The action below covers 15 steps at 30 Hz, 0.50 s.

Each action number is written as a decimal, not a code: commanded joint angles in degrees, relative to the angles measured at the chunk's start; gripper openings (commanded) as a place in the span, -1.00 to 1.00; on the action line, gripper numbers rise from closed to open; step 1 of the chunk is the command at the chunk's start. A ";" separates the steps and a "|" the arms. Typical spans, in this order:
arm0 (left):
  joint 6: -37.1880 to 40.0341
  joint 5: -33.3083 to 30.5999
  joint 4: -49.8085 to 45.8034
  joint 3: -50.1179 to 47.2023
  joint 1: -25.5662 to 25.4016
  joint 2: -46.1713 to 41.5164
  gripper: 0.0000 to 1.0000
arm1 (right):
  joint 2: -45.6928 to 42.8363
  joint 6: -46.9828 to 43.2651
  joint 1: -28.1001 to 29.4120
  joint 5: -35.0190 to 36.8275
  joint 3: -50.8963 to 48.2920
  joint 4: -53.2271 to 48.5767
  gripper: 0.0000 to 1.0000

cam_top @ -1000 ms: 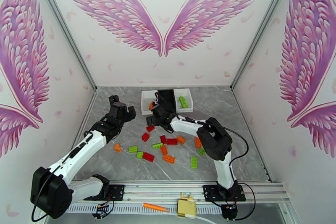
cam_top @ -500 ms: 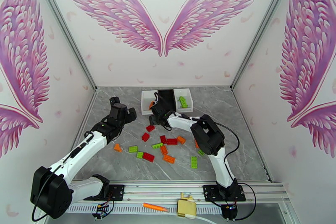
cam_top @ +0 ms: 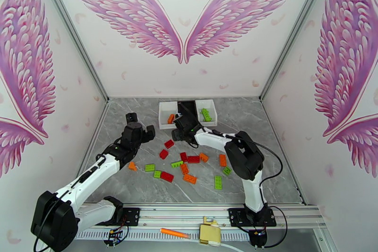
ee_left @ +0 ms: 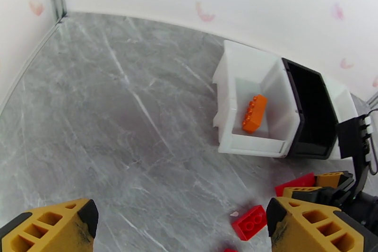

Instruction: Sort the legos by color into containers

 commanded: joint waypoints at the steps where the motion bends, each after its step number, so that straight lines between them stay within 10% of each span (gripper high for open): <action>1: 5.36 1.73 9.04 -2.39 -2.47 -1.73 0.98 | -7.21 0.28 -1.27 1.34 -2.92 4.40 0.10; 15: 8.08 13.78 19.29 -4.73 -5.25 0.75 0.98 | 5.25 -8.64 -10.52 -2.16 16.26 0.16 0.10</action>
